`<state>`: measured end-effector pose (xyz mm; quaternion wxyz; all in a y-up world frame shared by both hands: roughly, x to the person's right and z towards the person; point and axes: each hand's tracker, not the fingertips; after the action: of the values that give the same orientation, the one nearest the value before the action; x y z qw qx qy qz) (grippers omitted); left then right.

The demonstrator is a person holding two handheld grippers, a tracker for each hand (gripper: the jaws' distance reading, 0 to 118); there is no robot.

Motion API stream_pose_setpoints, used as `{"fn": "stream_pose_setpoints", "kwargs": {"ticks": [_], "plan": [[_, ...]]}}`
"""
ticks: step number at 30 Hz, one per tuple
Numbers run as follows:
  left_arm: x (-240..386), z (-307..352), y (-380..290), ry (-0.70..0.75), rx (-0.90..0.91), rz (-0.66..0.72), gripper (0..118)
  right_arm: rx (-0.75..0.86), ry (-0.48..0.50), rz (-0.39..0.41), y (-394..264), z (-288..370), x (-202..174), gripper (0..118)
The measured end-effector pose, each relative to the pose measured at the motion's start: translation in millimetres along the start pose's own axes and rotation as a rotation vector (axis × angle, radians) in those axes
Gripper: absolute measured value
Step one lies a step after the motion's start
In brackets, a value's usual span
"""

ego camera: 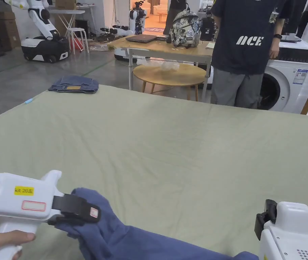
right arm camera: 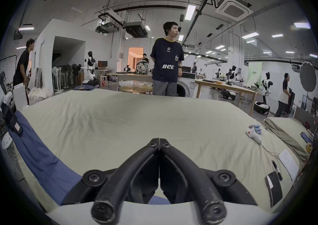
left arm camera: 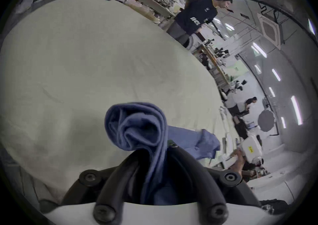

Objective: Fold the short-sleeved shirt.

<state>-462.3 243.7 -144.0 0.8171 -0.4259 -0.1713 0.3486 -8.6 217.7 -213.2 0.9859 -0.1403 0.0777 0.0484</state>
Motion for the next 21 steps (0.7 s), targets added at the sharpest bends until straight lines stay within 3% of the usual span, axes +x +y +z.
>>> {"fn": "stream_pose_setpoints", "kwargs": {"ticks": [6, 15, 21], "plan": [[32, -68, -6, 0.006, -0.095, -0.041, 3, -0.011, 0.002, 0.005, -1, -1, 2, 0], [35, -190, -31, 0.206, -0.285, -0.046, 3, -0.042, -0.011, 0.003, -9, 0, 16, 0], [30, -207, -32, 0.238, -0.291, -0.012, 3, -0.065, -0.029, -0.005, -13, 1, 24, 0]]}}
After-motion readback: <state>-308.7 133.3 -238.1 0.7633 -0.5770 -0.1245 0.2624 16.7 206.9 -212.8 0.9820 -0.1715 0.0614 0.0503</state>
